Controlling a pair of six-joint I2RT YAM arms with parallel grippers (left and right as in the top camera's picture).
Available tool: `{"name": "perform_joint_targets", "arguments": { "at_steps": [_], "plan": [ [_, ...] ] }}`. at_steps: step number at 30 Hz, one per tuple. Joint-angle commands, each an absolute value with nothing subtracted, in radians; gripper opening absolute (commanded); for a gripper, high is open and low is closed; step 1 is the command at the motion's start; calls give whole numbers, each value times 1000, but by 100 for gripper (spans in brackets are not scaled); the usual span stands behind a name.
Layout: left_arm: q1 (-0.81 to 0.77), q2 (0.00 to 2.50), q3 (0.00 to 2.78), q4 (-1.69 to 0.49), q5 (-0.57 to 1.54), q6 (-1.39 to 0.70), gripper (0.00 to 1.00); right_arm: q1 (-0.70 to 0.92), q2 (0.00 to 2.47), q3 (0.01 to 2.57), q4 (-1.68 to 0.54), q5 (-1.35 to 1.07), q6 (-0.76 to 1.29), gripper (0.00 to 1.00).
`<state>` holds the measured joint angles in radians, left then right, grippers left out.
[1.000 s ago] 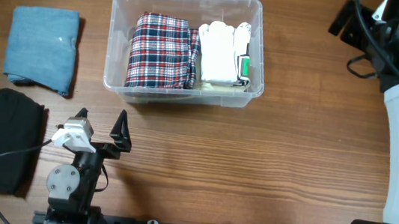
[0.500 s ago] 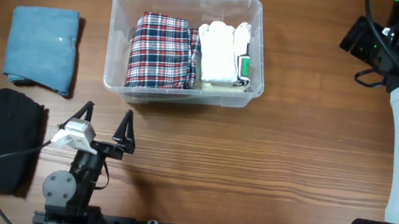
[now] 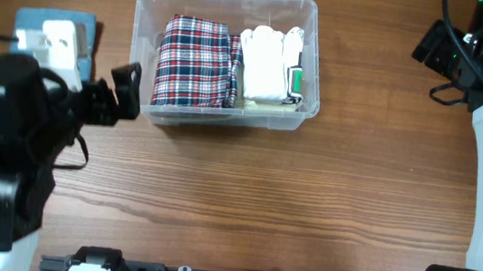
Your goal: Pack container
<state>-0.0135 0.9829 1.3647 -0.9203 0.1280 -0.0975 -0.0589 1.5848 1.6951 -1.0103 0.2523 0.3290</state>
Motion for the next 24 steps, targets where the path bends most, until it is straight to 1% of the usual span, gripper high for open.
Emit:
{"name": "perform_joint_targets", "arguments": {
  "at_steps": [1,2,3,4,5,6,8,12,16,19,24],
  "plan": [
    [-8,1032,1400,-909,70,-61,100,-59,1573,1707,-1010,269,341,100],
    [-8,1045,1400,-912,-9,-91,100,-59,1573,1707,-1010,269,341,100],
    [-8,1071,1400,-923,-138,-142,100,-59,1573,1707,-1010,269,340,100],
    [-8,1108,1400,-929,-223,-142,100,-59,1573,1707,-1010,269,341,100],
    [-8,1140,1400,-929,-272,-142,100,-59,1573,1707,-1010,269,341,100],
    [-8,1203,1400,-915,-363,-143,100,-59,1573,1707,-1010,269,341,100],
    [-2,1285,1400,-867,-448,-142,100,-59,1573,1707,-1010,269,341,100],
    [93,1443,1400,-748,-462,-142,100,-59,1573,1707,-1010,269,341,100],
    [207,1534,1400,-708,-461,-135,100,-59,1573,1707,-1010,269,341,100],
    [239,1641,1400,-669,-436,-110,100,-59,1573,1707,-1010,269,341,100],
    [237,1850,1400,-618,-416,-52,100,-59,1573,1707,-1010,269,341,100]
  ]
}}
